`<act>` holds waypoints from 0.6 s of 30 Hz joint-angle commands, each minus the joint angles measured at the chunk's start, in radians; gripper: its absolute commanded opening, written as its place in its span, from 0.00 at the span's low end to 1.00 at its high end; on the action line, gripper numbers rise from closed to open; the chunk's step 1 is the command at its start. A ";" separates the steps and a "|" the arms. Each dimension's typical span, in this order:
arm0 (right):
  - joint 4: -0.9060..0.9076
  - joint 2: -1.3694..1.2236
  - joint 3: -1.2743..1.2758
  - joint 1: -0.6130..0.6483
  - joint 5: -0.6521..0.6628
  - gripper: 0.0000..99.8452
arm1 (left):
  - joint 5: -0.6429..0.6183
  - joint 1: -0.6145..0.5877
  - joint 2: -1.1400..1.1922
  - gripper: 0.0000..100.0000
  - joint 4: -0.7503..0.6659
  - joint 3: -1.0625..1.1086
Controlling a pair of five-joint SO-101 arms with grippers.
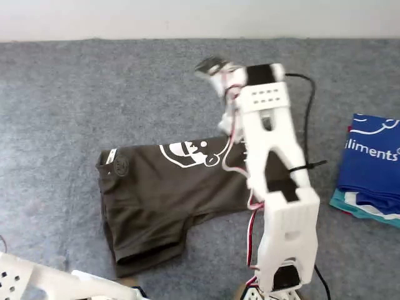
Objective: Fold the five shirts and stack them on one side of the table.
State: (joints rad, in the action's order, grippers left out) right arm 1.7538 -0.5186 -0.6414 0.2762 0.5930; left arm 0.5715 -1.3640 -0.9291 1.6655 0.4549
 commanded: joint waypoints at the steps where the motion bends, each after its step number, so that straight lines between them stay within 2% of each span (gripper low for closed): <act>1: 0.042 0.185 0.196 0.119 -0.005 0.04 | 0.023 -0.017 0.038 0.02 0.002 0.028; 7: 0.038 0.335 0.502 0.395 -0.014 0.21 | 0.018 -0.018 0.149 0.02 0.008 0.041; 11: -0.027 0.421 0.677 0.573 -0.015 0.21 | 0.018 -0.018 0.149 0.02 0.003 0.038; 18: -0.332 0.562 1.005 0.786 -0.068 0.21 | 0.018 -0.018 0.149 0.02 0.009 0.010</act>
State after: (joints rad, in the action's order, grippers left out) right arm 1.5359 -0.0445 0.2762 0.9943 0.5547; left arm 0.5838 -1.3763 -0.7818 1.6655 0.4994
